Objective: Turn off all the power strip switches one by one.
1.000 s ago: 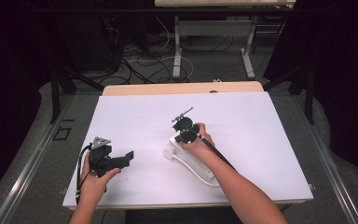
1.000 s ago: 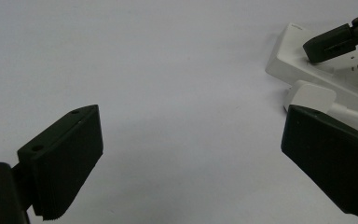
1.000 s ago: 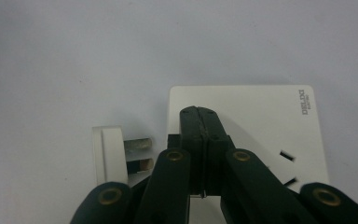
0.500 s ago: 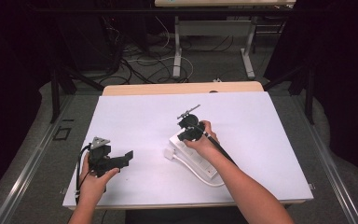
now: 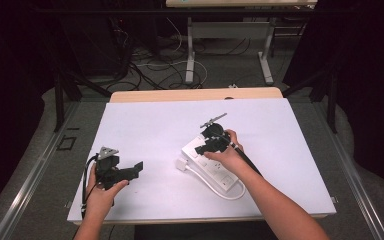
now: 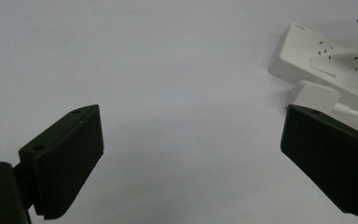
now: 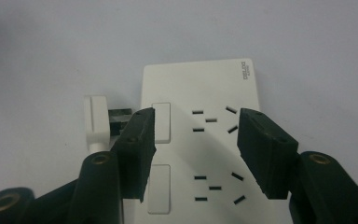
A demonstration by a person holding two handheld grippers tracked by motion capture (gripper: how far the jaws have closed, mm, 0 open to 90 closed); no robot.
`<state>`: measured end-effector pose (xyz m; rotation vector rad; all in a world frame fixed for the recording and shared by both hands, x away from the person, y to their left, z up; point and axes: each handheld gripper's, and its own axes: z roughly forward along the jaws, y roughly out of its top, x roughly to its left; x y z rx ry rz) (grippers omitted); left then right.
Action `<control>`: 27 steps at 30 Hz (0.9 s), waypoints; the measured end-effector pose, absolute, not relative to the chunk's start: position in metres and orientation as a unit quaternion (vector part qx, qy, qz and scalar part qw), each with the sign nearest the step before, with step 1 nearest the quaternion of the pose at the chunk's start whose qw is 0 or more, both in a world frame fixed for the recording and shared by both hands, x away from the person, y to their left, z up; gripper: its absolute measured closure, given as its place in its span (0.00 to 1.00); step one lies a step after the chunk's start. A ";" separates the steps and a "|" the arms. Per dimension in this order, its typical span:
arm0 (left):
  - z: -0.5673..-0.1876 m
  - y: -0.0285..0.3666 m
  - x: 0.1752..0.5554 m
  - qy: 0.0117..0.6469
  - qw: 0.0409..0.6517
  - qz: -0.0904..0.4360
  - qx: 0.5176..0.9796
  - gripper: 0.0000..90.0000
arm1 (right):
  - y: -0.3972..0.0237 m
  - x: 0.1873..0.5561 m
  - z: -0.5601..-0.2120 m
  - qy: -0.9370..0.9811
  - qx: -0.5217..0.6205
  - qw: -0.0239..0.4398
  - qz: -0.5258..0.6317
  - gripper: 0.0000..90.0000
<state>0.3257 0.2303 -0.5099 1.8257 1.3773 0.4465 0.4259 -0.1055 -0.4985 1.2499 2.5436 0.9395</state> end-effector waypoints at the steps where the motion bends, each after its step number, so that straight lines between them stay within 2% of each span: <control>1: -0.510 0.230 0.326 0.544 0.395 0.176 0.719 0.06 | -0.107 0.425 -0.500 0.845 0.419 0.078 0.323 0.48; 15: -0.510 0.230 0.326 0.545 0.393 0.175 0.720 0.07 | -0.156 0.404 -0.499 0.840 0.385 0.130 0.360 0.36; 17: -0.510 0.230 0.326 0.545 0.393 0.175 0.720 0.07 | -0.162 0.400 -0.500 0.836 0.392 0.125 0.364 0.31; 23: -0.510 0.230 0.326 0.546 0.395 0.177 0.718 0.07 | -0.180 0.392 -0.502 0.832 0.392 0.147 0.364 0.17; 27: -0.510 0.230 0.326 0.546 0.393 0.175 0.719 0.07 | -0.192 0.386 -0.503 0.823 0.400 0.154 0.372 0.15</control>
